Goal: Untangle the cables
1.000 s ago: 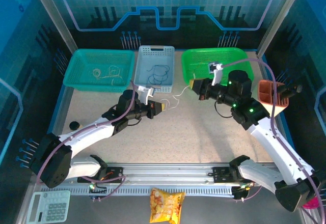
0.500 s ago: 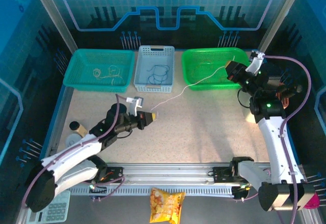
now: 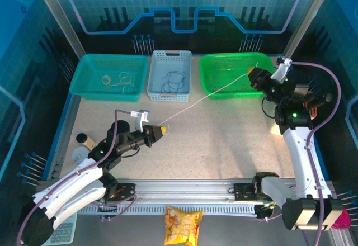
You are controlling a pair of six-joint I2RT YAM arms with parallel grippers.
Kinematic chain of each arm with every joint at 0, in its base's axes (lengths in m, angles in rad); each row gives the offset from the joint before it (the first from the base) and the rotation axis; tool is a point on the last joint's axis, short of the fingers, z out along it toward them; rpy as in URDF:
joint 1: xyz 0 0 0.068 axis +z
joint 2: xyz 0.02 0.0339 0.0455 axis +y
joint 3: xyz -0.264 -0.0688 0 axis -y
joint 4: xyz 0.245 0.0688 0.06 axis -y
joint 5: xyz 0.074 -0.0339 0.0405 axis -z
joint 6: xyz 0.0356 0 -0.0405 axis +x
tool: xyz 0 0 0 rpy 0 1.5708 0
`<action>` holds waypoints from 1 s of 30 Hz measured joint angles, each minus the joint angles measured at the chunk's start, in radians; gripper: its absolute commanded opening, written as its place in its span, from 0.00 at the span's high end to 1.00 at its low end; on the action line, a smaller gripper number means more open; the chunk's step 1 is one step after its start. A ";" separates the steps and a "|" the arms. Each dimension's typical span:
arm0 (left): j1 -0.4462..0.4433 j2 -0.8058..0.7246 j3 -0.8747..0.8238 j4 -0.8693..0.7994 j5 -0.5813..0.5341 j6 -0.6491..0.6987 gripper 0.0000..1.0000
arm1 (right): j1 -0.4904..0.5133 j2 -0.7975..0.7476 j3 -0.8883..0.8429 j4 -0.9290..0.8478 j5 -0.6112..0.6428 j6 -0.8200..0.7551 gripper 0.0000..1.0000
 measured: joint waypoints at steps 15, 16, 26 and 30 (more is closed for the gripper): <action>0.000 0.014 0.284 0.010 -0.205 -0.054 1.00 | 0.201 0.002 -0.330 0.095 0.029 0.037 0.94; 0.000 0.031 0.320 0.004 -0.217 -0.043 1.00 | 0.221 0.006 -0.346 0.105 0.036 0.039 0.92; 0.145 0.246 0.679 -0.132 -0.246 0.097 1.00 | 0.385 0.049 -0.388 0.133 0.074 0.040 0.17; 0.285 0.293 0.731 -0.150 -0.219 0.123 1.00 | 0.386 0.036 -0.385 0.118 0.077 0.022 0.12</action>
